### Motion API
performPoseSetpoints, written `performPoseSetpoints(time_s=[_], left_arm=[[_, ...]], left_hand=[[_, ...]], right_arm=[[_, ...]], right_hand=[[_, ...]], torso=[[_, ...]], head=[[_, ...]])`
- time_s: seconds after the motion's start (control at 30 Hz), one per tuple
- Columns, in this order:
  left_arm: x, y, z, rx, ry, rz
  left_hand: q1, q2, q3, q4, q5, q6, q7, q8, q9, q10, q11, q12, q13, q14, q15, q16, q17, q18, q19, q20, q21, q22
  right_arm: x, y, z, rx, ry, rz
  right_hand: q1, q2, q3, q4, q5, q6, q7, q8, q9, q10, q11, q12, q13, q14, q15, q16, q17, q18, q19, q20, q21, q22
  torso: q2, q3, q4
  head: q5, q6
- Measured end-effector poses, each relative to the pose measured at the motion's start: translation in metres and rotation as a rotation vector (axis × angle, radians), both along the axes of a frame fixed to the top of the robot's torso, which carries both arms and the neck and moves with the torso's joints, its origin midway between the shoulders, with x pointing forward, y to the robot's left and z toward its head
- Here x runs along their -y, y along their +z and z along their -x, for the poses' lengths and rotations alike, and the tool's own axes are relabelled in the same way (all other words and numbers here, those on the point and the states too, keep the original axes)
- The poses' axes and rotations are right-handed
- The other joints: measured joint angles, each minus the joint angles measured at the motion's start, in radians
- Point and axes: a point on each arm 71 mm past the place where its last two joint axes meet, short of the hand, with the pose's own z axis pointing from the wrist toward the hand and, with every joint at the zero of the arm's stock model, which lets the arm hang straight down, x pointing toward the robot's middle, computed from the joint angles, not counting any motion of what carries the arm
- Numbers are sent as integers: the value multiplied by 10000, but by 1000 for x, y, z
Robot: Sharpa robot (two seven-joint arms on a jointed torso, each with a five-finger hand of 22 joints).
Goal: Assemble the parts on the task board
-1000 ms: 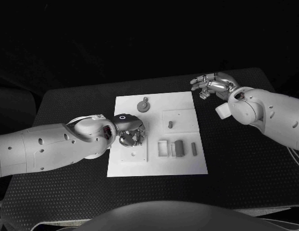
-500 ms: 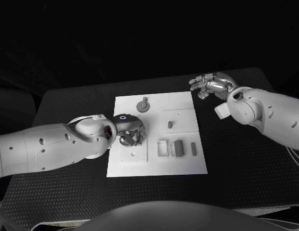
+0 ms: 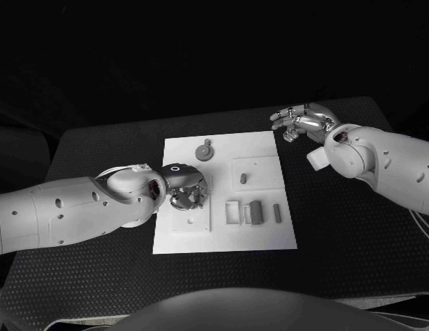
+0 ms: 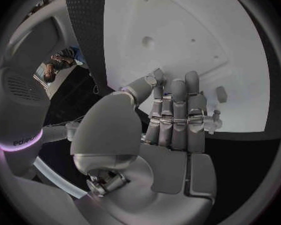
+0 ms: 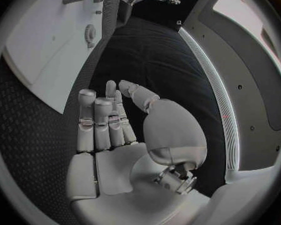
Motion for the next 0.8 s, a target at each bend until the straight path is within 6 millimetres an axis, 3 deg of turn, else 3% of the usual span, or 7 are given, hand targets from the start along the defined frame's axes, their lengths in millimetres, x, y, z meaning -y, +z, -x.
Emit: performPoseSetpoints(time_s=[0.8], left_arm=[[3,-1,2,-70,-68,-51]], left_hand=[[-28,30,-17,-12,27,-1,-1,-2,7,71,-70,0,0,92,-90,0,18,-4,74,-64,-2,6]], right_arm=[[0,0,0,-12,32,-3]], right_hand=[[40,40,0,0,0,-26,13,-1,1,0,0,0,-7,0,0,0,0,1,23,-20,0,0]], torso=[[1,1,2]], head=[[-29,0]])
